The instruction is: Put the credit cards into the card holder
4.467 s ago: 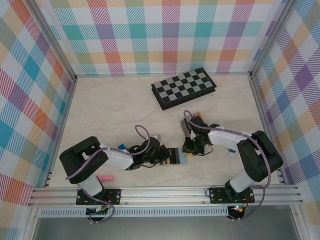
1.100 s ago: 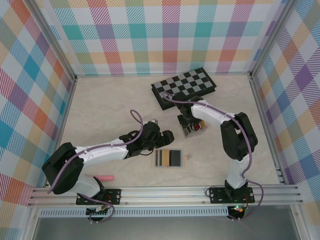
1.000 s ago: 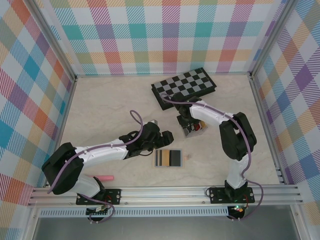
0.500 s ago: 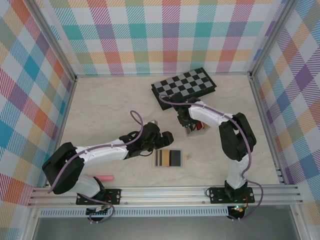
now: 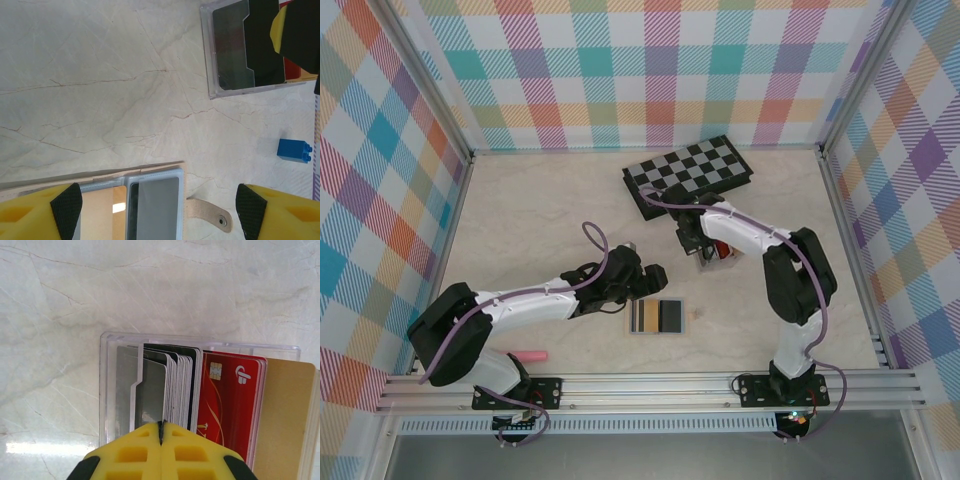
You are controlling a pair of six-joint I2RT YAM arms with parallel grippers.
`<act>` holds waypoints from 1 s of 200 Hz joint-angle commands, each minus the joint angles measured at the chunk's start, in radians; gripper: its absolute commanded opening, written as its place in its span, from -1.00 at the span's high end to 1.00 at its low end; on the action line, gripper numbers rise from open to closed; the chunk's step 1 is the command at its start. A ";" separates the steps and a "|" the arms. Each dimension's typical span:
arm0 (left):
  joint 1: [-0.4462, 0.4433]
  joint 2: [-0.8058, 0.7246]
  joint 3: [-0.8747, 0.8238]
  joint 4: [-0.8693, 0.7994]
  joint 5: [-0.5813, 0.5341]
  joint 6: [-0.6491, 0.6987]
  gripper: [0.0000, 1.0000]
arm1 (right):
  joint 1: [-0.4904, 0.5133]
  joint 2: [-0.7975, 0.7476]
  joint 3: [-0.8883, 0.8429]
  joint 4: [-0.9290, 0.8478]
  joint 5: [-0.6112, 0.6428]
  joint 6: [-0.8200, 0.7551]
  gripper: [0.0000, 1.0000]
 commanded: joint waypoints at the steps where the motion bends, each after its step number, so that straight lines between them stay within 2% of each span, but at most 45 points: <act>1: 0.010 0.005 0.009 0.002 0.007 0.000 -0.65 | -0.002 -0.062 -0.014 -0.023 -0.028 0.014 0.95; 43: 0.012 -0.009 0.008 0.001 0.007 0.003 -0.66 | -0.005 -0.135 -0.017 -0.040 -0.115 0.058 1.00; 82: 0.038 -0.037 -0.018 0.062 0.055 -0.010 -0.66 | -0.021 -0.271 -0.063 -0.012 -0.267 0.118 1.00; 103: 0.086 -0.051 -0.076 0.221 0.165 -0.064 -0.66 | -0.045 -0.361 -0.106 0.014 -0.393 0.183 1.00; 120: 0.134 -0.057 -0.126 0.378 0.257 -0.121 -0.66 | -0.071 -0.451 -0.164 0.075 -0.555 0.243 1.00; 153: 0.188 -0.039 -0.127 0.559 0.405 -0.173 -0.67 | -0.127 -0.579 -0.289 0.229 -0.836 0.399 1.00; 175: 0.198 -0.002 -0.123 0.701 0.473 -0.226 -0.66 | -0.143 -0.623 -0.354 0.310 -0.933 0.488 0.99; 200: 0.200 0.057 -0.115 0.833 0.515 -0.296 -0.62 | -0.153 -0.657 -0.405 0.377 -0.989 0.551 0.99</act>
